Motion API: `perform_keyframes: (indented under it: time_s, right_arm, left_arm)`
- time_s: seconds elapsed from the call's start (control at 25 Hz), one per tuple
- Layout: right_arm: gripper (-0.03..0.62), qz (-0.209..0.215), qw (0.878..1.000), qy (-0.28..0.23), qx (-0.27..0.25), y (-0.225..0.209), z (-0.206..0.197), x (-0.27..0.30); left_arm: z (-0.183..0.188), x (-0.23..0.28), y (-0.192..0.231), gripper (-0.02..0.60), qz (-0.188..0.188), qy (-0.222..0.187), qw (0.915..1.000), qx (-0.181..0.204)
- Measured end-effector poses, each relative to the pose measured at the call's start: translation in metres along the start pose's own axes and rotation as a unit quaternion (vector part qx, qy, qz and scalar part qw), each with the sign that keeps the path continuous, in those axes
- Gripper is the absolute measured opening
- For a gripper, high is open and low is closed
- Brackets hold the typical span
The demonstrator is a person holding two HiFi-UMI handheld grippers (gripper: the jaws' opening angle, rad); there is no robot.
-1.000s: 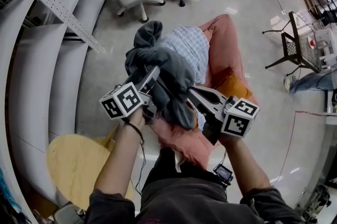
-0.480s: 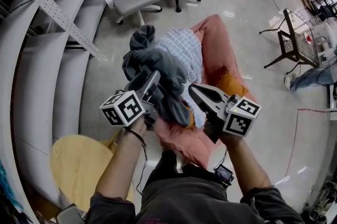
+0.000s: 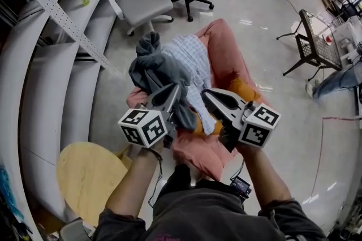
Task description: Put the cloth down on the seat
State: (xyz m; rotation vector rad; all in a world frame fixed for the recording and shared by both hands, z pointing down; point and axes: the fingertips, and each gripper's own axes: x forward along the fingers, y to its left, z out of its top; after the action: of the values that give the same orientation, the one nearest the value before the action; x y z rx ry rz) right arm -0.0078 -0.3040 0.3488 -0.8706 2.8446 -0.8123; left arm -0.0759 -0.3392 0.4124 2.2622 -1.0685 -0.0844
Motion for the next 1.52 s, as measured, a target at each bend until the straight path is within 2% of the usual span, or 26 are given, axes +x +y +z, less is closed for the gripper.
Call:
perform_keyframes:
  time_s: [0.36,0.68,0.92,1.16,1.52]
  right_arm:
    - [0.015,0.007,1.0,-0.014,-0.024,0.022,0.012,-0.056]
    - [0.015,0.007,0.999,-0.028,-0.041,0.026,0.016,-0.091]
    - [0.015,0.005,0.999,-0.029,-0.037,0.021,0.016,-0.103]
    - [0.015,0.002,0.999,-0.025,-0.03,0.016,0.011,-0.108]
    - [0.015,-0.001,1.0,-0.017,-0.022,0.006,0.005,-0.107]
  left_arm:
    - [-0.016,-0.004,-0.085,0.009,-0.039,0.007,0.9943,0.099]
    - [-0.022,-0.007,-0.123,0.009,-0.047,0.0,0.9888,0.142]
    - [-0.026,-0.01,-0.136,0.009,-0.05,0.001,0.9855,0.162]
    - [-0.034,-0.012,-0.131,0.009,-0.039,0.009,0.9845,0.171]
    - [-0.035,-0.006,-0.127,0.009,-0.034,0.003,0.9869,0.157]
